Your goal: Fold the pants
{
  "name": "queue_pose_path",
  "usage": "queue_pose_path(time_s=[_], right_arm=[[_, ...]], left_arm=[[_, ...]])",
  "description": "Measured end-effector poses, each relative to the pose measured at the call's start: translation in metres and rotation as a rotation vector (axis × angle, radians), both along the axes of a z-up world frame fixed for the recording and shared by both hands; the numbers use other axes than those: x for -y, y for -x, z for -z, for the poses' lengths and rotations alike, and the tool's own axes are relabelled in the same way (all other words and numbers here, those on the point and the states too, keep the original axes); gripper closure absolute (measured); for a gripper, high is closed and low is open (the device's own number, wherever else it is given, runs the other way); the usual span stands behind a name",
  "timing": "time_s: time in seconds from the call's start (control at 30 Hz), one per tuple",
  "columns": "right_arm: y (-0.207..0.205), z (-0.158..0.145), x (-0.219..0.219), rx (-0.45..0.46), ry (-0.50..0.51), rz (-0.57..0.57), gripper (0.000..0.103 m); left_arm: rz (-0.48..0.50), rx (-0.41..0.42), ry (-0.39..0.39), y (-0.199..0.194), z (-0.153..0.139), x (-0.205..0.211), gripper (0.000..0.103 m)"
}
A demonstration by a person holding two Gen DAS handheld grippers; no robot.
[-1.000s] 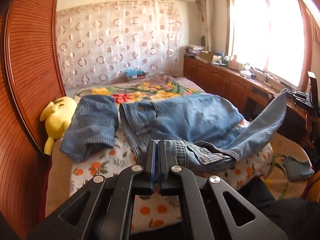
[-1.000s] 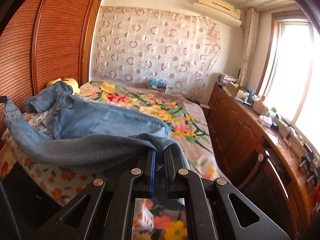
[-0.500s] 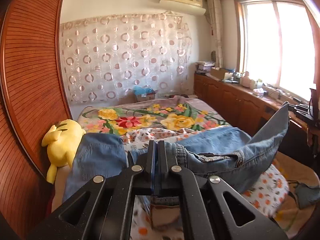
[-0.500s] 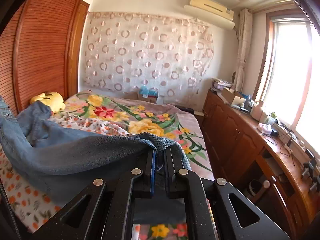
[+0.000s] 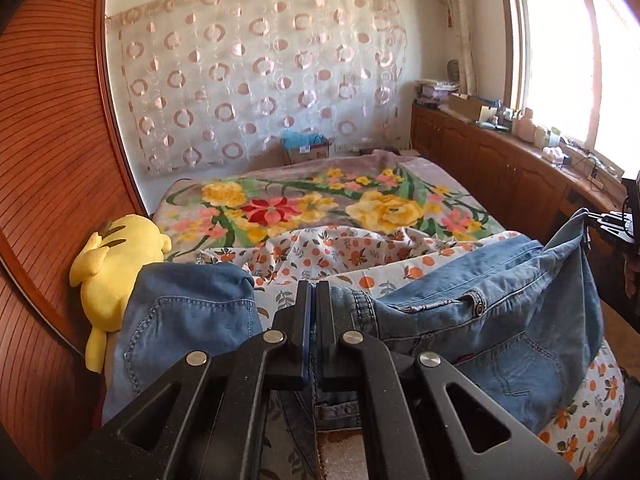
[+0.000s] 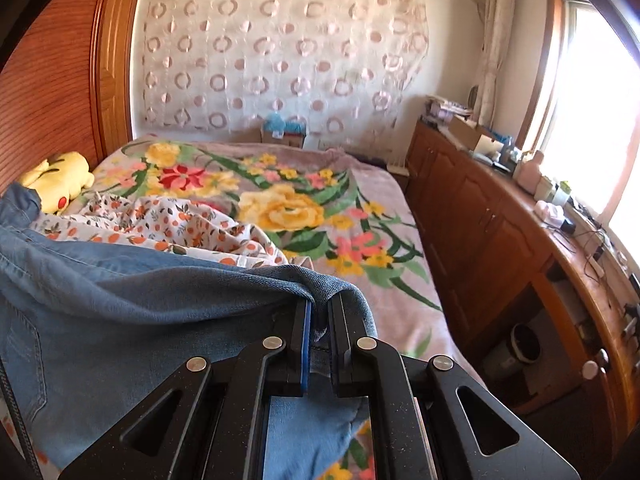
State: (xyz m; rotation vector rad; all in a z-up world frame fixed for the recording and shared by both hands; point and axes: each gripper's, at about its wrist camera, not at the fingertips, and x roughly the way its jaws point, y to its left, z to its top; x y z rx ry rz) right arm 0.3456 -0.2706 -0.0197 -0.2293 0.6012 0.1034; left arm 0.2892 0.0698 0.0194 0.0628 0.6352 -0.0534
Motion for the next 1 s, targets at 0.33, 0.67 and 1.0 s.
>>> queue_pose_path(time_s=[0.33, 0.67, 1.0], right_arm=[[-0.057, 0.021, -0.011, -0.104, 0.054, -0.011, 0.096], [-0.064, 0.019, -0.003, -0.144, -0.020, 0.015, 0.091], [-0.017, 0.008, -0.005, -0.086, -0.095, 0.000, 0.073]], left_arm=[[-0.005, -0.091, -0.033, -0.051, 0.034, -0.008, 0.101], [-0.046, -0.078, 0.031, -0.047, 0.032, -0.021, 0.095], [0.076, -0.023, 0.027, -0.007, 0.018, 0.015, 0.055]])
